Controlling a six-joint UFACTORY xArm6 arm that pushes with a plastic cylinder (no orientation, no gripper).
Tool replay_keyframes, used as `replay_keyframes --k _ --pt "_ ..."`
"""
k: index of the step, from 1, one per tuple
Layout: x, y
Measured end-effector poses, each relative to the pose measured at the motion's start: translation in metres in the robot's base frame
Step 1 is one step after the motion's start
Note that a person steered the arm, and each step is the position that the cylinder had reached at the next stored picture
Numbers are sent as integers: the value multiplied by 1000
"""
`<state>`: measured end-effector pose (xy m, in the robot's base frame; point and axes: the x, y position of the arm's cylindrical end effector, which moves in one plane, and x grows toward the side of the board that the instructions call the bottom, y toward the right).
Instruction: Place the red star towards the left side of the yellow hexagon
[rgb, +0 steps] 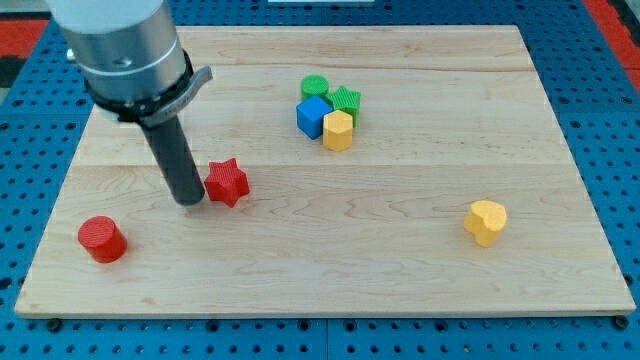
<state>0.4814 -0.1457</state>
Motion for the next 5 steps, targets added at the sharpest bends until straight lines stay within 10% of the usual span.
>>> replay_keyframes --k 5 --pt "-27 125"
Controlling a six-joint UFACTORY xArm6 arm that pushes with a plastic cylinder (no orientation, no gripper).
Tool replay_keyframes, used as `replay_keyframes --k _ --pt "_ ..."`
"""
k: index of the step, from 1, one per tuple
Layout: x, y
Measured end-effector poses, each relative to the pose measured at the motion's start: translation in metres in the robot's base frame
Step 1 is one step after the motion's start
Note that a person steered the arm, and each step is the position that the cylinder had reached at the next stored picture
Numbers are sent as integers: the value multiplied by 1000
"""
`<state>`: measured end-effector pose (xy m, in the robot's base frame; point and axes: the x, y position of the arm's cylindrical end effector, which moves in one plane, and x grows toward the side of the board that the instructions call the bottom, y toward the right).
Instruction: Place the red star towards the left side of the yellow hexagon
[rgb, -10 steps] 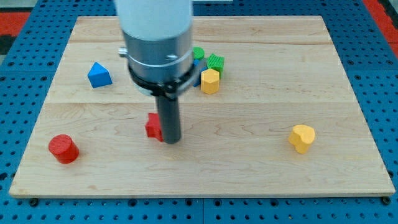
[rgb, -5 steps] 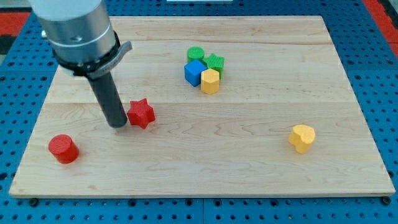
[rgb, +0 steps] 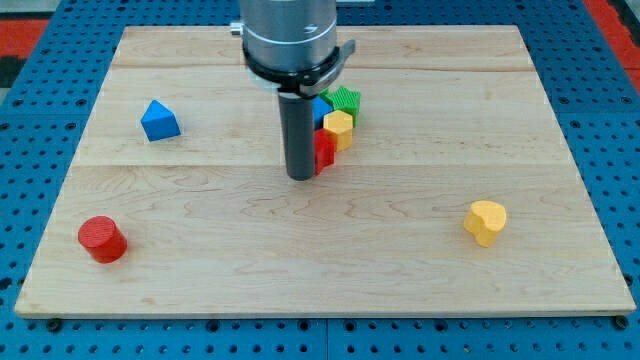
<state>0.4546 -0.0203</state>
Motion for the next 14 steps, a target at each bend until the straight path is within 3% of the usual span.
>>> replay_keyframes --k 1,2,4,5,6,7,9,11,12,13,14 --pt "18 17" --pt "-2 52" --pt "-34 14" --pt "-10 44" --pt "2 10" --pt "-13 -29" --pt "-19 -34" --pt "-11 -127" --pt "-25 -114" --pt "-27 -56" --pt "-35 -34"
